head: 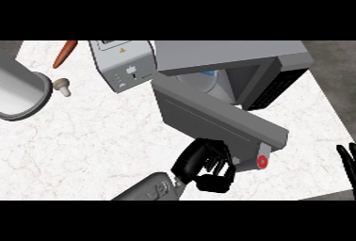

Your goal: Pick up the milk, place it into the microwave and close the microwave

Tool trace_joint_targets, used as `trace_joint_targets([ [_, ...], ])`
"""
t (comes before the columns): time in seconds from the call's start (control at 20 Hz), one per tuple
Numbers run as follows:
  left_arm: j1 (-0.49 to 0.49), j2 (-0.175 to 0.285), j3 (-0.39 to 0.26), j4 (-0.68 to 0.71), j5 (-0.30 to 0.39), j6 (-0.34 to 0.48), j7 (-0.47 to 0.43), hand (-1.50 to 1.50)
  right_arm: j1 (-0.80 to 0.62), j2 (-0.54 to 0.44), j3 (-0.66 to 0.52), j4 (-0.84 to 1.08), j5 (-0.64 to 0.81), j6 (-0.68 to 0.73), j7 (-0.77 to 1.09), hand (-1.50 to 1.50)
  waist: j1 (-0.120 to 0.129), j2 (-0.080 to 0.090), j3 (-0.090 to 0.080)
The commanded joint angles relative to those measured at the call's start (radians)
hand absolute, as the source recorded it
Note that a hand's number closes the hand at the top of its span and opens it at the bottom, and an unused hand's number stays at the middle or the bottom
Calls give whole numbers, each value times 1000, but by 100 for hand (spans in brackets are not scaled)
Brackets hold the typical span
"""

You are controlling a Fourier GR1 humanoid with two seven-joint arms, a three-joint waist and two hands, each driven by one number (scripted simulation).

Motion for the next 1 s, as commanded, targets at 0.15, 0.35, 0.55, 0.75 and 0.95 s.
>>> trace_joint_targets([
  [0.15, -90, -7, 84, -40, 162, 130, -119, -150, -31, -29, -23, -46, -26, 8, 10, -150, -68, 16, -4],
  [0.35, -143, -7, 100, 3, 216, 158, -161, -150, -38, -26, -7, -60, -64, 14, 35, -150, -98, 27, -2],
  [0.55, -196, -7, 101, 39, 252, 190, -191, -150, -63, -48, -7, -68, -91, 29, 54, -150, -125, 35, -1],
  [0.75, -245, -7, 120, 80, 300, 202, -208, -150, -76, -57, -17, -73, -131, 34, 67, -150, -156, 44, 0],
  [0.95, -292, -7, 128, 120, 343, 212, -218, -150, -111, -83, -14, -84, -168, 50, 89, -150, -162, 50, 1],
])
